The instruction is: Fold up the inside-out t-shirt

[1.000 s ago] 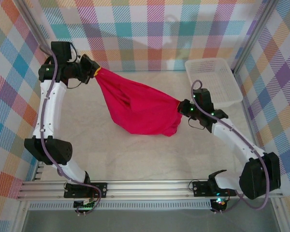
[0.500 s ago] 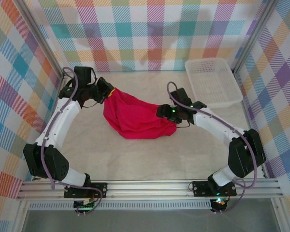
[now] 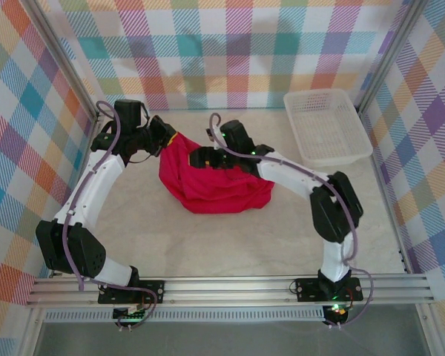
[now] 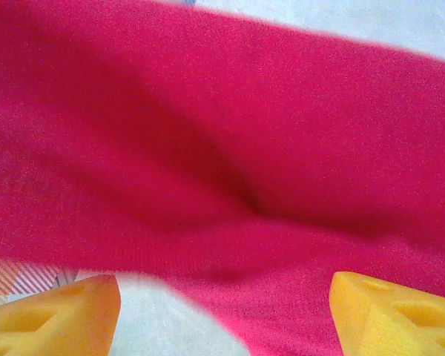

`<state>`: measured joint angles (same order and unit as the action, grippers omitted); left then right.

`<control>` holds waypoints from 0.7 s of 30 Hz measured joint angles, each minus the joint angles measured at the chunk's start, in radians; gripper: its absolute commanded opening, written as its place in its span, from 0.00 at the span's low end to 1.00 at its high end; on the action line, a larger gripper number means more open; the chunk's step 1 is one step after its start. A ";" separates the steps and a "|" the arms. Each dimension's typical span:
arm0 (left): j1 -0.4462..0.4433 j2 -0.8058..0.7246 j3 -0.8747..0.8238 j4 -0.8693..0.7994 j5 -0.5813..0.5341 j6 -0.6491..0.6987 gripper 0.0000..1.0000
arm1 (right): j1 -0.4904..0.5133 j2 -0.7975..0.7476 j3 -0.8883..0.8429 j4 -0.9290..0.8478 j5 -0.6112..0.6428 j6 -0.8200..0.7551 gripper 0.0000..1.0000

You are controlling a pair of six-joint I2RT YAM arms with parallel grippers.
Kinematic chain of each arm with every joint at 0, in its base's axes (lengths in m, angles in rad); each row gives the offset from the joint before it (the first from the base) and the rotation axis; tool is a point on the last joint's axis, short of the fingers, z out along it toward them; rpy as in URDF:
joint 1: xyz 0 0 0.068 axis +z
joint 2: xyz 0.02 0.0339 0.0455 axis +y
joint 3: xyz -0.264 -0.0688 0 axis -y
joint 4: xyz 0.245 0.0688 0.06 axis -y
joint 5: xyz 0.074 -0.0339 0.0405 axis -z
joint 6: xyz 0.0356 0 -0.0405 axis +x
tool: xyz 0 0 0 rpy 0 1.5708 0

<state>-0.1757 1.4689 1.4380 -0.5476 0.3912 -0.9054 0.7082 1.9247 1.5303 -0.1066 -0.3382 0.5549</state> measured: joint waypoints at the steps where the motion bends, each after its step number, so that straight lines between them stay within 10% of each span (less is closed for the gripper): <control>1: 0.000 0.000 0.000 -0.001 0.000 0.000 0.00 | 0.000 0.037 0.043 0.003 -0.008 -0.002 0.69; 6: 0.000 0.000 0.005 -0.011 0.000 0.004 0.00 | 0.000 0.137 0.171 0.017 -0.045 0.012 0.00; 9: 0.003 0.000 0.025 -0.043 0.000 0.020 0.06 | 0.000 0.128 0.179 0.000 -0.040 0.016 0.00; 16: 0.049 0.000 0.048 -0.087 0.011 0.085 0.62 | -0.025 -0.267 -0.141 -0.070 0.077 -0.039 0.00; 21: 0.055 0.000 0.002 -0.078 0.009 0.132 0.62 | -0.163 -0.719 -0.574 0.003 0.149 -0.039 0.00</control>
<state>-0.1211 1.4685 1.4395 -0.6254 0.4004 -0.7731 0.5453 1.2060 0.9565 -0.1036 -0.1894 0.5156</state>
